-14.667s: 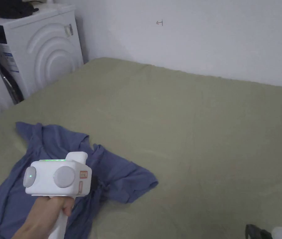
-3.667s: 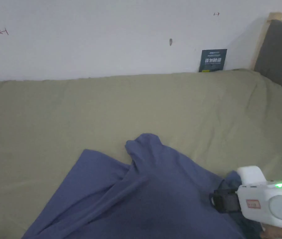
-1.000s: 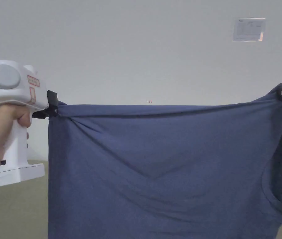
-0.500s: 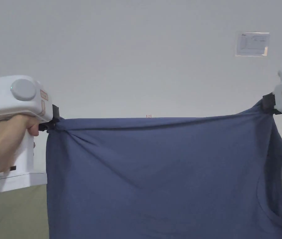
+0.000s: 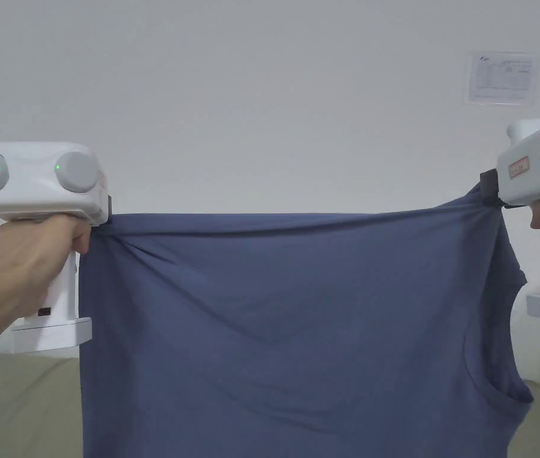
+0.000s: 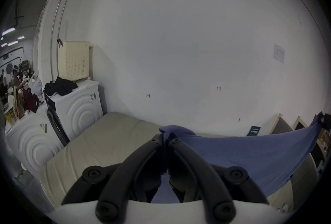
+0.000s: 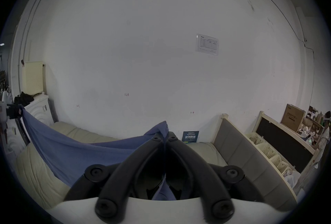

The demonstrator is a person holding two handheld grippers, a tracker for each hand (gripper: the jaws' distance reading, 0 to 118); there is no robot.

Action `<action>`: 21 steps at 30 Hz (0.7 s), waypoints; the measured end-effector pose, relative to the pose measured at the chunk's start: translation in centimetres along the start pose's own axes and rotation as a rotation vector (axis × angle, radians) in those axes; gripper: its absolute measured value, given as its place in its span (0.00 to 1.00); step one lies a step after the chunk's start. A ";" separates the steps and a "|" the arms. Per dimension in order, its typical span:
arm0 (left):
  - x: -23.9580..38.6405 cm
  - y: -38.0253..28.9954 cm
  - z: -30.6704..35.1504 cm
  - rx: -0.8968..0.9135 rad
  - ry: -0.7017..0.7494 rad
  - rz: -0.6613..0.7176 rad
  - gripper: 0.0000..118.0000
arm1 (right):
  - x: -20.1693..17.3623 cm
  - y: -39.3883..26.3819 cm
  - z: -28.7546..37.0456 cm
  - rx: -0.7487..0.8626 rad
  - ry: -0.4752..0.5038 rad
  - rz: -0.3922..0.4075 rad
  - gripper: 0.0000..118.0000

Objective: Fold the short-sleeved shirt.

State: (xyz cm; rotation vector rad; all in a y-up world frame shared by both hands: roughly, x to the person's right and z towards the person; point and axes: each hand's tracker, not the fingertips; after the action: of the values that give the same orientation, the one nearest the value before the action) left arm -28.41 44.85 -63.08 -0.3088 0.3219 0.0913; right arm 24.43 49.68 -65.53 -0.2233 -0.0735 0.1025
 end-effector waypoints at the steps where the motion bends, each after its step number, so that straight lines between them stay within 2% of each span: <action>1: 0.4 0.0 -0.9 0.009 0.018 -0.019 0.04 | -0.3 0.1 -0.5 0.007 0.000 -0.002 0.01; 12: 3.3 -3.4 -10.1 -0.002 0.080 -0.075 0.04 | -3.1 -1.9 -9.3 0.008 -0.016 0.035 0.01; 17: 3.7 -7.9 -13.3 -0.062 0.086 -0.071 0.04 | -4.0 -6.6 -11.9 -0.028 -0.024 0.055 0.01; 21: 4.1 -14.9 -14.2 -0.157 0.066 -0.114 0.04 | -4.4 -12.9 -12.1 -0.111 -0.015 0.065 0.01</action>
State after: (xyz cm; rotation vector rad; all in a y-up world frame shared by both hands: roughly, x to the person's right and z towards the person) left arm -26.77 26.46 -73.04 -0.4853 0.3626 -0.0062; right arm 22.24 34.10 -74.67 -0.3359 -0.0872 0.1652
